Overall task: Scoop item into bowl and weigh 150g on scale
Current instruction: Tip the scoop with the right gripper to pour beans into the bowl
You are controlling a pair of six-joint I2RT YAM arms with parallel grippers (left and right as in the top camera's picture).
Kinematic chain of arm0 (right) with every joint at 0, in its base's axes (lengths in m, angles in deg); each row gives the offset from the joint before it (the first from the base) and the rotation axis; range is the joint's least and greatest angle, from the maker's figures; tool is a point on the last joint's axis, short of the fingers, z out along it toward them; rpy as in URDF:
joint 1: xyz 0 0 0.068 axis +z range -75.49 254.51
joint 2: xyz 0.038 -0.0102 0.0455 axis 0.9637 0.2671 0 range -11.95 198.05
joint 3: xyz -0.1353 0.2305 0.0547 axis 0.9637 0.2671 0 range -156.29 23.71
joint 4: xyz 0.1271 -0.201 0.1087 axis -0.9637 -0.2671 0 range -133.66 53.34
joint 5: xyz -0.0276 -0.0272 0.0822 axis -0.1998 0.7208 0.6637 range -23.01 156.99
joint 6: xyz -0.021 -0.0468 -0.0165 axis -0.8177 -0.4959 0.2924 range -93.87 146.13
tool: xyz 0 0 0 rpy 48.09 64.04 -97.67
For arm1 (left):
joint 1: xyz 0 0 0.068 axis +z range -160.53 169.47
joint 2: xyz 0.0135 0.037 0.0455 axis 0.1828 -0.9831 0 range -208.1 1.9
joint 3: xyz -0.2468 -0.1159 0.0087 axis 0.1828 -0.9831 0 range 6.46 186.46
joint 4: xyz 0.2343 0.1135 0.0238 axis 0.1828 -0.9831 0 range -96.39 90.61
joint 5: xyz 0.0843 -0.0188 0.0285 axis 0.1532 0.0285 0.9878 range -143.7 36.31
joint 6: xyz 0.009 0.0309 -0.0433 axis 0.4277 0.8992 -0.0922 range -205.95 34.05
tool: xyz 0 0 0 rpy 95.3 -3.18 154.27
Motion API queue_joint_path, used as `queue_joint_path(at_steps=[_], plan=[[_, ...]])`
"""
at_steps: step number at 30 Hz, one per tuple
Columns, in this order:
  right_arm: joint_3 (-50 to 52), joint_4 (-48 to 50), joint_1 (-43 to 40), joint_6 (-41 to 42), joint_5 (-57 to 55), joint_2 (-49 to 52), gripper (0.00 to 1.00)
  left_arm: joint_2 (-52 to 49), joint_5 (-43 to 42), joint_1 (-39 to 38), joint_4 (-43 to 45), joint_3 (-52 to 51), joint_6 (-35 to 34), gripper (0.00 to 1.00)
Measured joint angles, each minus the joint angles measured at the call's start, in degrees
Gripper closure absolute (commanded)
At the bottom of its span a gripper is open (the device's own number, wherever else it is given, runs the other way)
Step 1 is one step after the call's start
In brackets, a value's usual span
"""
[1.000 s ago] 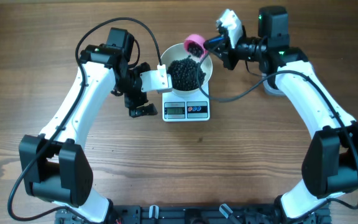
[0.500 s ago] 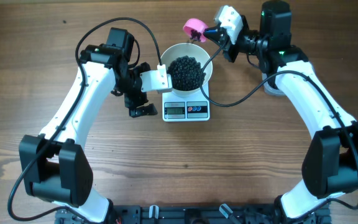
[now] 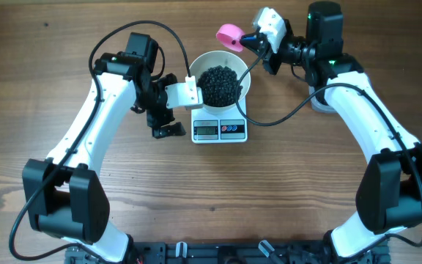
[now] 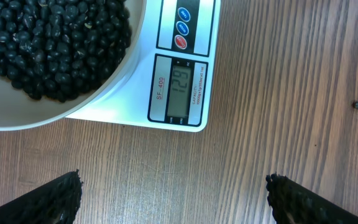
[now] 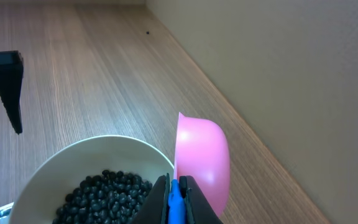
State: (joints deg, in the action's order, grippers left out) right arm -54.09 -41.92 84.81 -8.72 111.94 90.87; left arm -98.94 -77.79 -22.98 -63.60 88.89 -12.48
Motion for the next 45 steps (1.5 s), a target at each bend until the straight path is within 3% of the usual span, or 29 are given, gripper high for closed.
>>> queue_joint_path(at_steps=[22,24,25,26,45], plan=[[0.00,-4.81,0.00,0.00,1.46,0.00,0.96,0.00,0.00,0.00,-0.02,0.00,0.00,0.00],[0.00,-4.81,0.00,0.00,1.44,0.00,0.87,0.00,0.00,0.00,-0.02,0.00,0.00,0.00],[0.00,-4.83,0.00,-0.02,1.09,0.00,0.88,0.00,0.00,0.00,-0.02,0.00,0.00,0.00],[0.00,-4.85,0.00,-0.20,0.33,0.00,0.96,0.00,0.00,0.00,0.00,0.00,0.00,0.00],[0.00,-5.09,-0.04,0.09,2.58,0.00,0.96,0.00,0.00,0.00,-0.02,0.00,0.00,0.00]])
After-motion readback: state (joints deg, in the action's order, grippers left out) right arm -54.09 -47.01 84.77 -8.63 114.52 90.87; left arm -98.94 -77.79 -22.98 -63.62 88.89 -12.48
